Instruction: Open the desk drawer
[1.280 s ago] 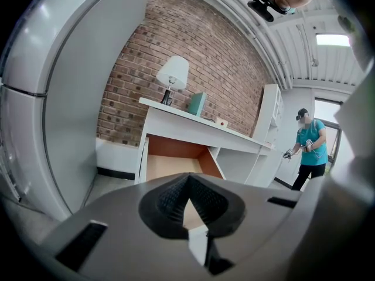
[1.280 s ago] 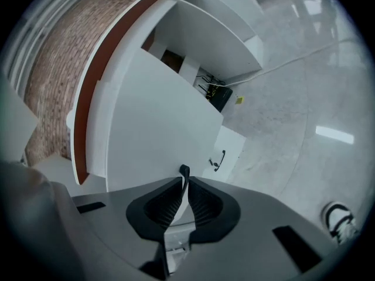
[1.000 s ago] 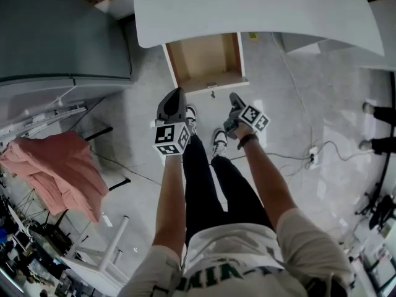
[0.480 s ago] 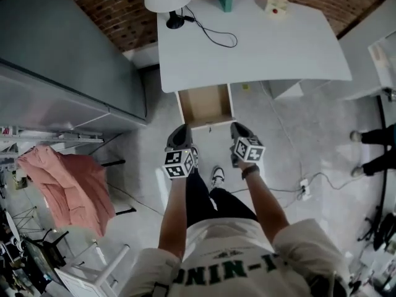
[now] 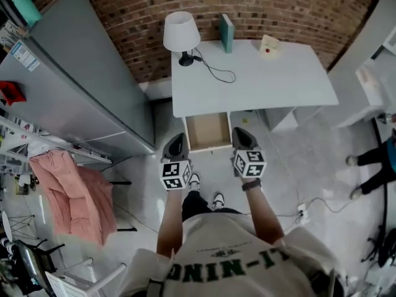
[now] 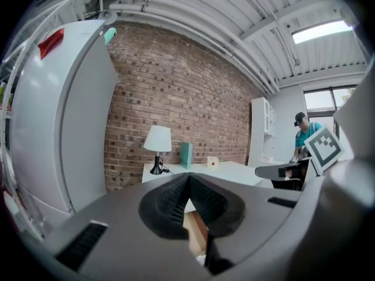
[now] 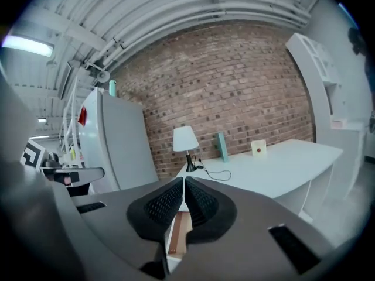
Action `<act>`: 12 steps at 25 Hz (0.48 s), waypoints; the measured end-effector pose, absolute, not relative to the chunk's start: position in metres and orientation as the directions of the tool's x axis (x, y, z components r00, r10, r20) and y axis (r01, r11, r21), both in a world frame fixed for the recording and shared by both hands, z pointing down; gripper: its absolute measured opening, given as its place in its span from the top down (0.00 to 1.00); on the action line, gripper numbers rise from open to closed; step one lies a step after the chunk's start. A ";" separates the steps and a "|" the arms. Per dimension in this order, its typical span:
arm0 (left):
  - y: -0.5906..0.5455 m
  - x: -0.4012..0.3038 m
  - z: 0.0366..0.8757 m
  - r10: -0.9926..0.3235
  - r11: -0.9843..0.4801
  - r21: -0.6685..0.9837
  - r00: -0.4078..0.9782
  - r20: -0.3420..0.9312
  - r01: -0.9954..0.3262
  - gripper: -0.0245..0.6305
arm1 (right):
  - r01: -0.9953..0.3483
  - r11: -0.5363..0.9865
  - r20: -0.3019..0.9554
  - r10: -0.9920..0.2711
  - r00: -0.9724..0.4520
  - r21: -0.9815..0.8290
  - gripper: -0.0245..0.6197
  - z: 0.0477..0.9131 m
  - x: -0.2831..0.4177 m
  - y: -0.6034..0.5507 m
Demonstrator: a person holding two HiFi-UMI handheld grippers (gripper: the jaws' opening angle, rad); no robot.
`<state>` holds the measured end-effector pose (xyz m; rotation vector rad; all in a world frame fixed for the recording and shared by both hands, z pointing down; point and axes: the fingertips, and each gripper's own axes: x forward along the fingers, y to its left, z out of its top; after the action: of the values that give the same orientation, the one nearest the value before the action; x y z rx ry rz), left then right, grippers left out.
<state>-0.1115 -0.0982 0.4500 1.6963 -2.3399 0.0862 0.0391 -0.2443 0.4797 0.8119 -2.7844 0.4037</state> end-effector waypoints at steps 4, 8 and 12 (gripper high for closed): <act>-0.085 -0.107 0.418 -0.935 0.317 0.076 -0.298 0.192 -0.945 0.97 | -0.521 0.845 0.209 -0.491 -0.846 -0.124 0.94 0.430 0.036 -0.225; -0.077 -0.099 0.406 -0.932 0.319 -0.008 -0.315 0.177 -0.948 0.97 | -0.480 0.876 0.149 -0.470 -0.870 -0.041 0.95 0.400 0.032 -0.203; -0.078 -0.094 0.399 -0.940 0.308 -0.028 -0.309 0.144 -0.951 0.97 | -0.483 0.876 0.156 -0.476 -0.866 -0.011 0.96 0.396 0.026 -0.197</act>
<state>-0.0936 -0.0781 0.3990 1.7837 -2.4576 0.1638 0.0263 -0.1970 0.3963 0.7448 -2.8972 0.0747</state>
